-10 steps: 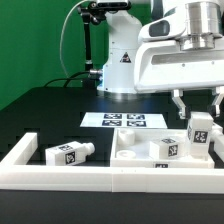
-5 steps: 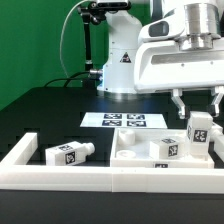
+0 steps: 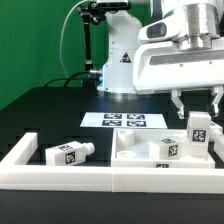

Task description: Assemble one leg

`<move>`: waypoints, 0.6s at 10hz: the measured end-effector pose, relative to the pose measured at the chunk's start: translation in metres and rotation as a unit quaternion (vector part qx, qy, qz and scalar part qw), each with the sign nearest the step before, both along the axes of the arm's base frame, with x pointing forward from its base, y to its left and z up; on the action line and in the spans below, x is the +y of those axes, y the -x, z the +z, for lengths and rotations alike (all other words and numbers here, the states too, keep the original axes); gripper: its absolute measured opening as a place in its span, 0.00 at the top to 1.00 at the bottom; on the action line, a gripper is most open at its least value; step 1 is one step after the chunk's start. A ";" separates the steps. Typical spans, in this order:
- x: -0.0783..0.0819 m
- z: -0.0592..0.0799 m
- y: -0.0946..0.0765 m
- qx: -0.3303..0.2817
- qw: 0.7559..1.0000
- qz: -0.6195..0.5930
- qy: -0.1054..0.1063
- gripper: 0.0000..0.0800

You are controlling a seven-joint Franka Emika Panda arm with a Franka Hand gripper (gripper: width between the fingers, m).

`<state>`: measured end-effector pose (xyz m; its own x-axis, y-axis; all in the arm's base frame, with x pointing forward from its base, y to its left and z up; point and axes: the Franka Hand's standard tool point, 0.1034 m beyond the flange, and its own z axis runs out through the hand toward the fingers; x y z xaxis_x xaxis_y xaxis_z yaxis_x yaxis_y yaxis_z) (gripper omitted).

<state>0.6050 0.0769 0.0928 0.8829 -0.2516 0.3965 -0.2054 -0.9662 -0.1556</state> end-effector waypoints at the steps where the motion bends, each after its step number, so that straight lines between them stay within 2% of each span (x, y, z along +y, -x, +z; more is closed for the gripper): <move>1: 0.001 0.000 0.001 -0.002 0.999 -0.040 -0.019 0.63; 4: 0.001 -0.001 0.002 -0.004 0.980 -0.183 -0.084 0.63; 5: 0.003 -0.001 0.002 -0.007 0.972 -0.212 -0.098 0.63; 6: 0.006 -0.001 0.002 -0.004 0.954 -0.272 -0.128 0.63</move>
Offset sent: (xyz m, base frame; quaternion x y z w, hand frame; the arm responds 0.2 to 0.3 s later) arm -0.0062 0.0063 -0.0151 -0.0121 -0.0089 0.2983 0.9544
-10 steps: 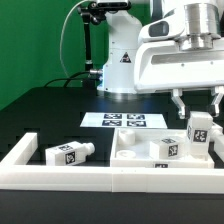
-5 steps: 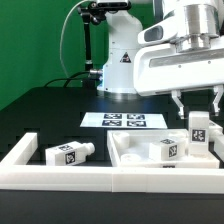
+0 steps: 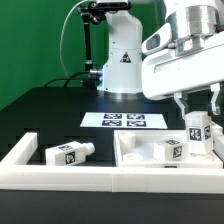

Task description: Assemble one leg

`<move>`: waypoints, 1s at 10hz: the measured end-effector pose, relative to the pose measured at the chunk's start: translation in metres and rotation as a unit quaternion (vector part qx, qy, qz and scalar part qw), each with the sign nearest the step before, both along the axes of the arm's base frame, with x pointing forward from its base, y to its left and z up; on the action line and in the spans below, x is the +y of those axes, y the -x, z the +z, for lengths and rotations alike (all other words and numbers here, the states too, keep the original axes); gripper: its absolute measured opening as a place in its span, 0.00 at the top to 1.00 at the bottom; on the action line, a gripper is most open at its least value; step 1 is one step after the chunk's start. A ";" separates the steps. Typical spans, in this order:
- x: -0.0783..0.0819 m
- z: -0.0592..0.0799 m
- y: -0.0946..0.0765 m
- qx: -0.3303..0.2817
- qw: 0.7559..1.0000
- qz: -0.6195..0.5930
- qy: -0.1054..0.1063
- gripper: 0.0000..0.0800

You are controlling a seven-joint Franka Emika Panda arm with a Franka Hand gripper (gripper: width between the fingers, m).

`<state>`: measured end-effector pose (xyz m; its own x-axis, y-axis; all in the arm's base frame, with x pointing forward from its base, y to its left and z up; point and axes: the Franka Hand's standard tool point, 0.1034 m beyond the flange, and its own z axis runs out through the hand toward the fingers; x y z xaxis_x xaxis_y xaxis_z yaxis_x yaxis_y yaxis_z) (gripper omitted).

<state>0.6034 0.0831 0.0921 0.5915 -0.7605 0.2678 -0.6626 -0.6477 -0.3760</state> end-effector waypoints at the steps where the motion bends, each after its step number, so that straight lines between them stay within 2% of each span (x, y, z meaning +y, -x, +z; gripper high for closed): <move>1: 0.000 0.001 -0.003 -0.002 1.000 -0.026 -0.013 0.63; 2: 0.000 0.001 -0.003 -0.002 1.000 -0.025 -0.012 0.63; 3: 0.000 0.001 -0.002 -0.002 1.000 -0.015 -0.007 0.51; 4: 0.000 0.001 -0.002 -0.001 1.000 0.001 0.000 0.34; 5: 0.003 0.002 -0.002 0.005 0.999 0.049 0.018 0.22; 6: 0.005 0.002 -0.005 0.007 0.993 0.108 0.044 0.22; 7: 0.002 0.002 -0.007 0.003 0.980 0.181 0.080 0.19; 8: 0.001 0.002 -0.007 0.002 0.976 0.197 0.089 0.19; 10: 0.002 0.001 -0.008 -0.001 0.956 0.267 0.125 0.19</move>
Offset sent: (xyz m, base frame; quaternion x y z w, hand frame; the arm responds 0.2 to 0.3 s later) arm 0.0000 0.0000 0.0000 0.0000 0.0000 -0.0650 0.9979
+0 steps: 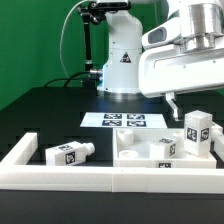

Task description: Assemble one leg

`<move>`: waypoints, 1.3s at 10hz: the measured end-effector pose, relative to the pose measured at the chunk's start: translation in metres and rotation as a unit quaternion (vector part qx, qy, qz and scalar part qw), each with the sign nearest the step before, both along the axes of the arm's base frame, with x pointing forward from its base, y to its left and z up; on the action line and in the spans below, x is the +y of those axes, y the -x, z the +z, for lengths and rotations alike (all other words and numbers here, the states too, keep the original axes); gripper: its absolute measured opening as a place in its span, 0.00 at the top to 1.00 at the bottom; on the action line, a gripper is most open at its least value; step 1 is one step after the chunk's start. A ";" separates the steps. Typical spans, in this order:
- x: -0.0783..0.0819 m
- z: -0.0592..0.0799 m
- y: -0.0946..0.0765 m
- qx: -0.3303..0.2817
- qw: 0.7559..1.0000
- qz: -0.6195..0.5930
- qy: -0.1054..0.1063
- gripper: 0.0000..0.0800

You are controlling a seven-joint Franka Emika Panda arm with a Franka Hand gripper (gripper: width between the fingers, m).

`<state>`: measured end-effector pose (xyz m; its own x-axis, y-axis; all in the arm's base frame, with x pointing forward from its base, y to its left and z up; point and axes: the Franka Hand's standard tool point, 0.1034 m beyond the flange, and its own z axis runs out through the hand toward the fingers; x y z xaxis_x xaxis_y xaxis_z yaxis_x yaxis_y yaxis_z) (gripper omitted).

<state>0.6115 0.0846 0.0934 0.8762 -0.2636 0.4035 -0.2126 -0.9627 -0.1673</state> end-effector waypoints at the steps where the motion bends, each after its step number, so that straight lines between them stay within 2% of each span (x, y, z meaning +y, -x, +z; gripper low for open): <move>1: 0.000 -0.001 0.000 0.000 0.999 0.042 0.020 0.19; 4: 0.002 -0.002 -0.001 0.000 0.978 0.190 0.090 0.19; 8: 0.006 -0.006 0.002 0.031 0.976 0.201 0.079 0.19; 9: 0.008 -0.008 0.004 0.082 0.969 0.223 0.069 0.19; 10: 0.009 -0.003 -0.001 0.115 0.962 0.239 0.064 0.19; 12: 0.010 -0.003 0.002 0.181 0.946 0.263 0.057 0.19; 13: 0.005 -0.002 -0.006 0.180 0.944 0.271 0.062 0.19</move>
Offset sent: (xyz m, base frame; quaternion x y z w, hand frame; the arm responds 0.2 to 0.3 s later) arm 0.0055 0.0088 0.0021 0.0099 -0.0236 -0.2886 0.9571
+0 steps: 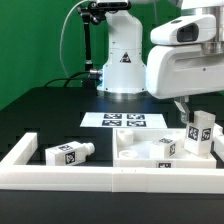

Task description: Assemble one leg

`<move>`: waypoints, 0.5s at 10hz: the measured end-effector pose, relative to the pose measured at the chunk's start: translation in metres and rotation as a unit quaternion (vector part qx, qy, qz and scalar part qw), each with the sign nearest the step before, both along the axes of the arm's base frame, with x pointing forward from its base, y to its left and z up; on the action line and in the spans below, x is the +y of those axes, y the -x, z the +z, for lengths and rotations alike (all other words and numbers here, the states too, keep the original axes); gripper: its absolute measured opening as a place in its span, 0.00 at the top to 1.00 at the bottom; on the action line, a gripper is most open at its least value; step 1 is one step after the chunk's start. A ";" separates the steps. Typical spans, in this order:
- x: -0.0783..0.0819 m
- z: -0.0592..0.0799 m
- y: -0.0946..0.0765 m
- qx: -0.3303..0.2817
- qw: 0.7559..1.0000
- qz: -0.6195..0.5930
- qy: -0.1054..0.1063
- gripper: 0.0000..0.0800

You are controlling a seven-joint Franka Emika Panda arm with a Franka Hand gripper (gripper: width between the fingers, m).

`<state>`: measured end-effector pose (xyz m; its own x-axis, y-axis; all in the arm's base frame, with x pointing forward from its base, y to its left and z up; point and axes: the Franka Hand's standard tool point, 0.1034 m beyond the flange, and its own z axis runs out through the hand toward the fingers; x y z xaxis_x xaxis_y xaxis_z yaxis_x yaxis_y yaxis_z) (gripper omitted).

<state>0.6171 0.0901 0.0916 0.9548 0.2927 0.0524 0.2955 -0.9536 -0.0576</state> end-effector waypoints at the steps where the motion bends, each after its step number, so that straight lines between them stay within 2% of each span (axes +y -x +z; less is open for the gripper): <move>1: -0.006 -0.001 -0.002 -0.007 1.000 0.001 0.001 0.19; 3: -0.019 -0.003 -0.005 -0.013 1.000 0.001 0.003 0.19; 5: -0.021 -0.006 -0.002 -0.012 1.000 -0.001 0.004 0.20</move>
Offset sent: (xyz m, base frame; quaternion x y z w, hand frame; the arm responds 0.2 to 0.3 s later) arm -0.0015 -0.0131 -0.0051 -0.0083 0.0209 -0.0269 0.9994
